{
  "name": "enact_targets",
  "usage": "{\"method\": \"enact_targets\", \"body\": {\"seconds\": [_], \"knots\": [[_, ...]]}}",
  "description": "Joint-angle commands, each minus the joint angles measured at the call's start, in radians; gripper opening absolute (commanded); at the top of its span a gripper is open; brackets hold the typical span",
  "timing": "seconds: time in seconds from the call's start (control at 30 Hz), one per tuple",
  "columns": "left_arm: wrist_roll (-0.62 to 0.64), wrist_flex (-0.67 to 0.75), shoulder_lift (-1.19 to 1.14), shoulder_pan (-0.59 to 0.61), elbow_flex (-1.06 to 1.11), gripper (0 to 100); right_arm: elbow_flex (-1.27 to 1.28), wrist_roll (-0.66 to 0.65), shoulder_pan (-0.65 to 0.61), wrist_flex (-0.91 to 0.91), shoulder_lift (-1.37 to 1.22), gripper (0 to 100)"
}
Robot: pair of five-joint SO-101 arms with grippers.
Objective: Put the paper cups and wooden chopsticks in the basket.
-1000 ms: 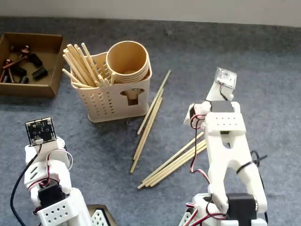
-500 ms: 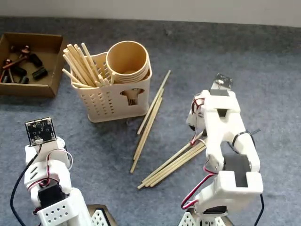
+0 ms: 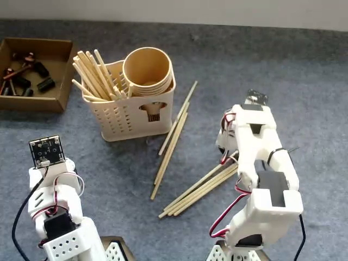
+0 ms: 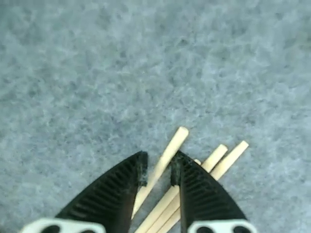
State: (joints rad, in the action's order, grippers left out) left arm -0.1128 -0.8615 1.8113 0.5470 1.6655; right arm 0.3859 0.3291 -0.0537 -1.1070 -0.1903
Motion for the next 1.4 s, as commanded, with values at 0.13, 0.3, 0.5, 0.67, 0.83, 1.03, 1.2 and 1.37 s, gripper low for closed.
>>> {"method": "enact_targets", "body": {"seconds": [0.13,0.3,0.5,0.67,0.83,1.03,1.2,1.37], "knots": [[-0.006,0.02,0.012,-0.019,-0.005,1,-0.019,0.009,-0.001,0.012,0.081,0.6],[-0.006,0.02,0.012,-0.019,-0.005,1,-0.016,0.012,-0.002,0.004,0.209,0.6],[-0.006,0.02,0.012,-0.019,-0.005,1,-0.021,0.068,-0.005,-0.085,0.378,0.5],[-0.006,0.02,0.012,-0.019,-0.005,1,-0.022,0.068,-0.005,-0.137,0.53,0.5],[-0.006,0.02,0.012,-0.019,-0.005,1,-0.021,0.068,-0.039,-0.153,0.71,0.5],[-0.006,0.02,0.012,-0.019,-0.005,1,-0.022,0.06,-0.179,-0.147,0.934,0.5],[-0.006,0.02,0.012,-0.019,-0.005,1,-0.024,-0.006,-0.318,-0.03,1.09,0.5],[-0.006,0.02,0.012,-0.019,-0.005,1,-0.022,-0.118,-0.429,0.136,1.181,0.5]]}}
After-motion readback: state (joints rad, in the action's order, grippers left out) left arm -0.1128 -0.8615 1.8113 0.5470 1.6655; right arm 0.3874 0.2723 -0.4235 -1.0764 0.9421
